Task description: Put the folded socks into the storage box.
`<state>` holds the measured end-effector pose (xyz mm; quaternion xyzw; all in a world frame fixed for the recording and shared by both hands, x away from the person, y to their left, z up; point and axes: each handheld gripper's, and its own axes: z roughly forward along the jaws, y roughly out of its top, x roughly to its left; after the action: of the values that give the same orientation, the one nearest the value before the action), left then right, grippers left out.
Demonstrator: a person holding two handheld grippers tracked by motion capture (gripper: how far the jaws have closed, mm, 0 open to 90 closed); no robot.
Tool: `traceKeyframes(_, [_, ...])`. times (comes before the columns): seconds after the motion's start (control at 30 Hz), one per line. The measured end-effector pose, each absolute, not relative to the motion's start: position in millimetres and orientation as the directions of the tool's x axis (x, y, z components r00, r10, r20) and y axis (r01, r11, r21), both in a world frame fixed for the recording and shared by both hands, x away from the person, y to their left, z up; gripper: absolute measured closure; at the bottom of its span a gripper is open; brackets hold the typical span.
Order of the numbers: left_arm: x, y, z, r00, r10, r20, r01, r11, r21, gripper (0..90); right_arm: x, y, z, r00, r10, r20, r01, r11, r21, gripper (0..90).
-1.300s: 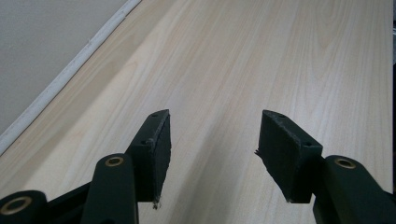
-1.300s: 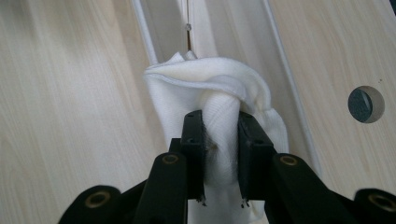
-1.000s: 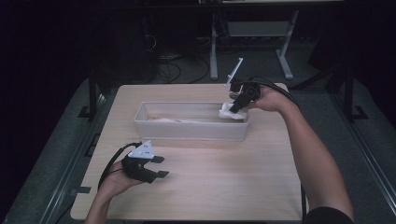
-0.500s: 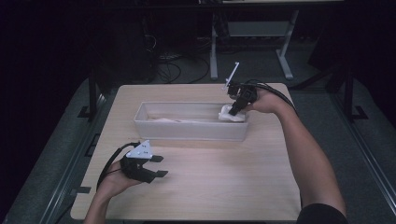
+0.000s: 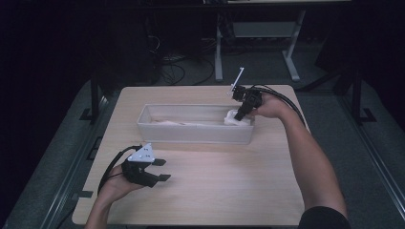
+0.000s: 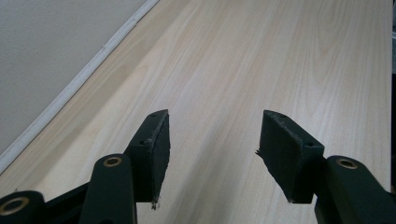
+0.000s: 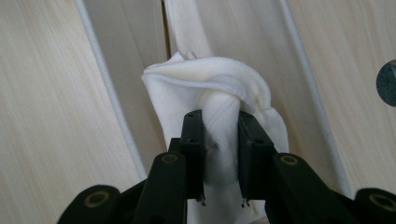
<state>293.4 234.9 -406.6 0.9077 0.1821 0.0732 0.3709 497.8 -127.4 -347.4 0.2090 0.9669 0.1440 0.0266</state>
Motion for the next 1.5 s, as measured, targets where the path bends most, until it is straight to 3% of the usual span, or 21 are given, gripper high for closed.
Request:
traceKeyframes(1.13, [294,244,-408,0.914,0.404,-0.020,0.299,-0.643,0.705,43.0,514,-114,-399,-0.910,0.413,0.033,0.411,0.891,0.192,73.6])
traceKeyframes(1.5, [293,243,-408,0.915,0.403,-0.019,0.298,-0.644,0.705,43.0,511,-118,-402,-0.916,0.401,0.018,0.395,0.893,0.217,73.2])
